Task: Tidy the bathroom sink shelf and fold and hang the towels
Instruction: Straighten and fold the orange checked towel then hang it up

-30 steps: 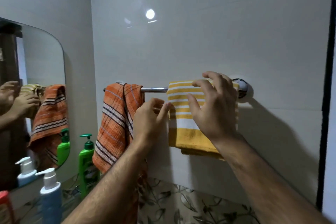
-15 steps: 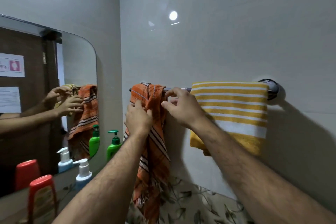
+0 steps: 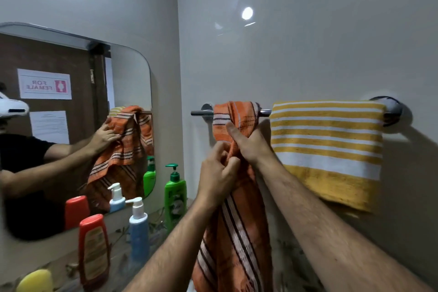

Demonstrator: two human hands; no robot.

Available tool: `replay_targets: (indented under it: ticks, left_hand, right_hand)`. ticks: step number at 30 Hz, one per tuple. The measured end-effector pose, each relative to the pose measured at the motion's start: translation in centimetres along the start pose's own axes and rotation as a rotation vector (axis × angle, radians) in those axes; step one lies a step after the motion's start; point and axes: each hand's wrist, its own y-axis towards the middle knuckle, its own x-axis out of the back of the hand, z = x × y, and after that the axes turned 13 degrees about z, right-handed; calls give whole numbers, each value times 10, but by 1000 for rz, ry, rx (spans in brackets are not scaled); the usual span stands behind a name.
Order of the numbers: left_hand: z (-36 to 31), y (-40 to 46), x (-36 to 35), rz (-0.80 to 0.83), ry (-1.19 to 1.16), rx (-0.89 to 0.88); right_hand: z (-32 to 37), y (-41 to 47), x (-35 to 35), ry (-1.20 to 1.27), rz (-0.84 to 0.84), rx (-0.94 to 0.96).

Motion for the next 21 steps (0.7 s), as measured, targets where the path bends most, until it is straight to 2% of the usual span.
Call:
replay_targets:
  ticks: [3, 6, 8, 11, 15, 21]
  left_hand:
    - [-2, -21, 3, 68, -75, -54]
    - [4, -32, 18, -98, -295, 71]
    - [8, -36, 28, -161, -317, 168]
    - [1, -47, 34, -107, -335, 287]
    - [-20, -71, 33, -51, -274, 387]
    - [-43, -131, 51, 3, -611, 479]
  right_hand:
    - [-2, -10, -3, 19, 60, -27]
    - [2, -35, -8, 39, 72, -34]
    - [-2, -50, -8, 102, 61, -21]
    - [-8, -74, -13, 188, 64, -51]
    - [-3, -119, -30, 270, 202, -56]
    - [-7, -190, -46, 512, 384, -106]
